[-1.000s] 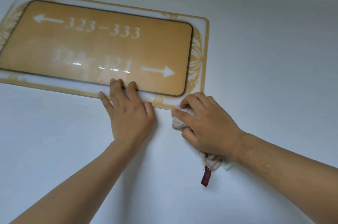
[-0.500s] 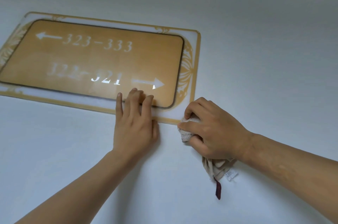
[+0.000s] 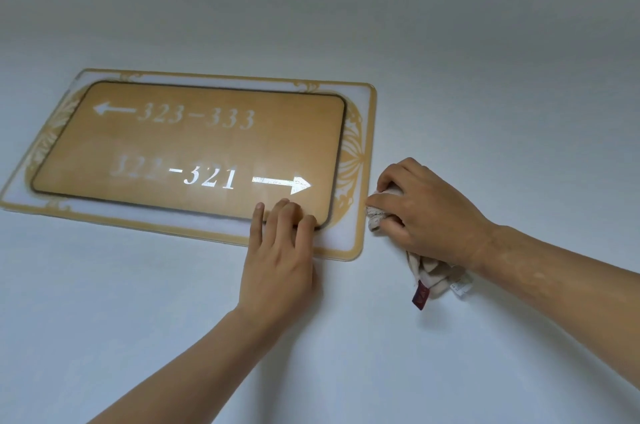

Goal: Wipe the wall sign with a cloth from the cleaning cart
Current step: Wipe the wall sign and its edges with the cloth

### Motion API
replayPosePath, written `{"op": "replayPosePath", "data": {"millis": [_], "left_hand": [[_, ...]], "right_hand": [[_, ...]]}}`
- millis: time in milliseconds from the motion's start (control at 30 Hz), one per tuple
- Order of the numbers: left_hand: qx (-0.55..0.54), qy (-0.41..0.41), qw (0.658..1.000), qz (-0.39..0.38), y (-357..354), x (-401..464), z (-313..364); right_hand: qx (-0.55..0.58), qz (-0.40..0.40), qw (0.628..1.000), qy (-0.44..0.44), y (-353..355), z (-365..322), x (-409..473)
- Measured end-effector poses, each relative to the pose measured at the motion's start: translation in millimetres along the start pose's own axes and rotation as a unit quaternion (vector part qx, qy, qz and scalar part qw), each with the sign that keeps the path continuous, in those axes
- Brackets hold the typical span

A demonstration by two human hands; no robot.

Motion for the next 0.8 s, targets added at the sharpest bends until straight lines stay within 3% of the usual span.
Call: {"op": "replayPosePath", "data": {"millis": [167, 267, 367, 400, 467, 500, 533, 667, 800], "left_hand": [[0.004, 0.021, 1.000, -0.010, 15, 1, 4], [-0.015, 0.040, 0.999, 0.011, 36, 10, 12], [-0.106, 0.119, 0.987, 0.008, 51, 28, 16], [-0.198, 0.175, 0.964, 0.001, 55, 36, 17], [-0.429, 0.285, 0.857, -0.015, 57, 49, 26], [-0.504, 0.307, 0.806, -0.030, 55, 55, 34], [-0.545, 0.306, 0.779, -0.051, 57, 61, 43], [-0.609, 0.252, 0.743, -0.113, 65, 73, 77], [-0.631, 0.243, 0.730, -0.098, 81, 84, 87]], "right_hand": [[0.011, -0.006, 1.000, -0.010, 7, 2, 2], [0.049, 0.033, 0.998, -0.009, 25, 4, 3], [0.075, 0.085, 0.993, -0.027, 45, 11, 5], [0.087, 0.102, 0.990, -0.040, 52, 15, 6], [0.115, 0.130, 0.983, -0.063, 62, 19, 8], [0.124, 0.142, 0.980, -0.071, 68, 22, 7], [0.130, 0.151, 0.977, -0.075, 72, 23, 4], [0.150, 0.174, 0.972, -0.057, 79, 24, -9], [0.202, 0.166, 0.964, -0.040, 79, 17, -22]]}}
Point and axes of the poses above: each hand's wrist, its own x-axis towards the middle knuckle, its own y-axis out of the back of the hand, z = x × y, the point moved 5 cm from there along x, towards the middle knuckle, and after that the axes turned 9 degrees about -y, right-handed, at the moved point
